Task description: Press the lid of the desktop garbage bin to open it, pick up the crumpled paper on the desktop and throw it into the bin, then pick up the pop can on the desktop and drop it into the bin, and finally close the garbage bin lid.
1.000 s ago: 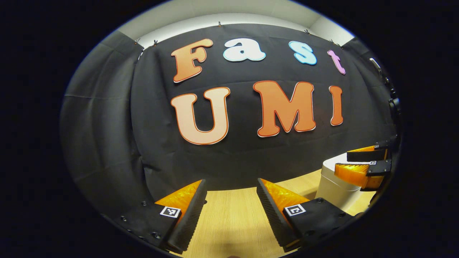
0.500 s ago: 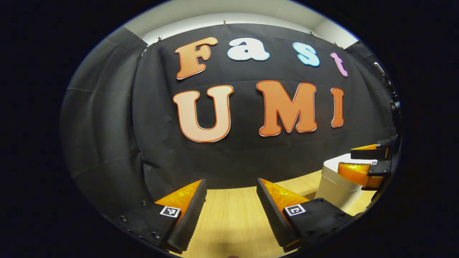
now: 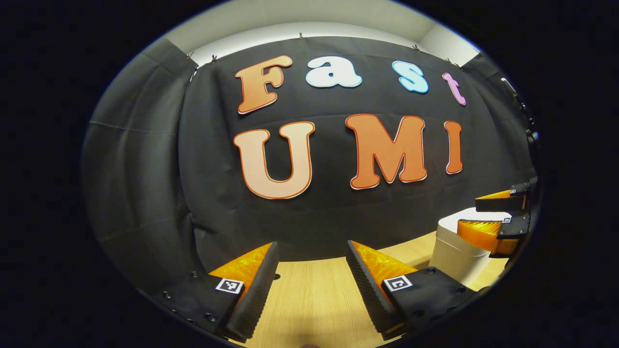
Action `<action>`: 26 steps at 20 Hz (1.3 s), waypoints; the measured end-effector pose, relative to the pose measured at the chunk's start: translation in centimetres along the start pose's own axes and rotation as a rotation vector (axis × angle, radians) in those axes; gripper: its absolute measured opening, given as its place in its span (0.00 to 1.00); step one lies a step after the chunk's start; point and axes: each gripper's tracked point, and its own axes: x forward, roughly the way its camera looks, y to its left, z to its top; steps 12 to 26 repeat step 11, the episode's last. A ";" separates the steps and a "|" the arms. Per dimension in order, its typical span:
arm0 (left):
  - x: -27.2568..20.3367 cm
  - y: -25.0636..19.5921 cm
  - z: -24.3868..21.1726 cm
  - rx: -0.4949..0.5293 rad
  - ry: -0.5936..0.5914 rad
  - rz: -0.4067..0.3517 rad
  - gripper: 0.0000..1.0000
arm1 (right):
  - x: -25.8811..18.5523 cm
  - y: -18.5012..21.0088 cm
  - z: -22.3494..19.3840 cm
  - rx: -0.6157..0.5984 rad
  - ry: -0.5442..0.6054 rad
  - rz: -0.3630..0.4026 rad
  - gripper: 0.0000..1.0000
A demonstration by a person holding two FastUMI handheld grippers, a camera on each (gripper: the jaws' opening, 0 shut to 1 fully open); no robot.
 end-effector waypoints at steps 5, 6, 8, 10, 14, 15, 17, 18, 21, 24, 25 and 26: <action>0.0 1.1 0.0 -0.012 -0.004 0.001 0.96 | 0.1 0.8 -0.5 0.015 0.015 -0.019 0.93; 0.0 1.4 -0.2 -0.013 0.000 0.005 0.97 | 0.2 1.0 -0.6 0.020 0.017 -0.023 0.93; 0.1 1.8 -0.5 -0.017 0.009 0.006 0.97 | 0.3 1.3 -0.7 0.030 0.021 -0.029 0.93; 0.1 2.1 -0.6 -0.019 0.011 0.008 0.97 | 0.5 1.6 -0.7 0.039 0.024 -0.034 0.93; 0.1 2.4 -0.6 -0.018 0.008 0.011 0.97 | 0.6 1.7 -0.7 0.043 0.024 -0.034 0.93; 0.1 2.4 -0.6 -0.018 0.008 0.011 0.97 | 0.6 1.7 -0.7 0.043 0.024 -0.034 0.93; 0.1 2.4 -0.6 -0.018 0.008 0.011 0.97 | 0.6 1.7 -0.7 0.043 0.024 -0.034 0.93; 0.1 2.4 -0.6 -0.018 0.008 0.011 0.97 | 0.6 1.7 -0.7 0.043 0.024 -0.034 0.93; 0.1 2.4 -0.6 -0.018 0.008 0.011 0.97 | 0.6 1.7 -0.7 0.043 0.024 -0.034 0.93; 0.1 2.4 -0.6 -0.018 0.008 0.011 0.97 | 0.6 1.7 -0.7 0.043 0.024 -0.034 0.93; 0.1 2.4 -0.6 -0.018 0.008 0.011 0.97 | 0.6 1.7 -0.7 0.043 0.024 -0.034 0.93; 0.1 2.4 -0.6 -0.018 0.008 0.011 0.97 | 0.6 1.7 -0.7 0.043 0.024 -0.034 0.93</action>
